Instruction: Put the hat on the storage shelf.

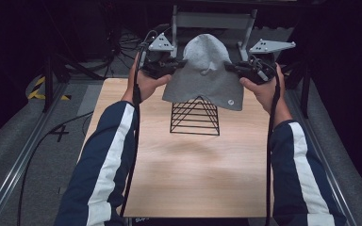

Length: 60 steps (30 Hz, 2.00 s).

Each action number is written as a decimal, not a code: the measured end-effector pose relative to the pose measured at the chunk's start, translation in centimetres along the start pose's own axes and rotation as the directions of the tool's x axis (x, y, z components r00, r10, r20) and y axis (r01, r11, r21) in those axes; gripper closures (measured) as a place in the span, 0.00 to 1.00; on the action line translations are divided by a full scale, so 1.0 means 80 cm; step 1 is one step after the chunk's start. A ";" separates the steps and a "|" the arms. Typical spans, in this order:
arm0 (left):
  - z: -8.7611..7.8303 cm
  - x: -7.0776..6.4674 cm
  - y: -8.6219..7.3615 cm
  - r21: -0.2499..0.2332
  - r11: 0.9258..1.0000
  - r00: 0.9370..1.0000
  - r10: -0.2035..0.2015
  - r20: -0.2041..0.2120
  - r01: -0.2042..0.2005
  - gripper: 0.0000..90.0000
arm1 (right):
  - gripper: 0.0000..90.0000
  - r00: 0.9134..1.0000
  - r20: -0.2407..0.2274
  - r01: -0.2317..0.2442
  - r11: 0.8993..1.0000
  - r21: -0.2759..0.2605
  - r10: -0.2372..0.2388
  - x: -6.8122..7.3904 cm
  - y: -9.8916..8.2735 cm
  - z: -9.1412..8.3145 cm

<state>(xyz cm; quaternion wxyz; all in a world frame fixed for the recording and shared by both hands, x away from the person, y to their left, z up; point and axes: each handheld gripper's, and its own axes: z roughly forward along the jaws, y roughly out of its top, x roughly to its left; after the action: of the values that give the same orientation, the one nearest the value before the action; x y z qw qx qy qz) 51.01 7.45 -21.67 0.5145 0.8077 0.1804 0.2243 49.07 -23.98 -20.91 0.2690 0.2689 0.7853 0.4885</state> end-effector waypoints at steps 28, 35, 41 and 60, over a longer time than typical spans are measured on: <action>-0.010 -0.016 -0.050 0.023 1.000 0.999 0.017 0.042 -0.018 0.94 | 0.94 0.998 -0.047 0.051 0.998 0.020 -0.050 0.029 -0.021 -0.003; 0.006 -0.019 -0.071 0.054 0.999 0.999 -0.004 0.048 0.001 0.93 | 0.94 0.998 -0.045 0.035 0.998 0.045 -0.033 0.026 -0.042 0.008; 0.017 -0.021 -0.089 0.076 0.997 0.998 -0.016 0.057 0.012 0.93 | 0.94 0.998 -0.066 0.022 0.997 0.075 -0.017 0.028 -0.065 0.019; 0.037 -0.032 -0.151 0.128 0.989 0.993 -0.085 0.085 0.074 0.93 | 0.94 0.995 -0.097 0.006 0.989 0.151 0.008 0.042 -0.125 0.044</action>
<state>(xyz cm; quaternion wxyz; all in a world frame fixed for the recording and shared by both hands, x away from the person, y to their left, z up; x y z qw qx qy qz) 49.74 8.79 -34.25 0.4790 0.8398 0.2028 0.1554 47.50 -23.22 -31.93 0.2092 0.2648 0.8321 0.4402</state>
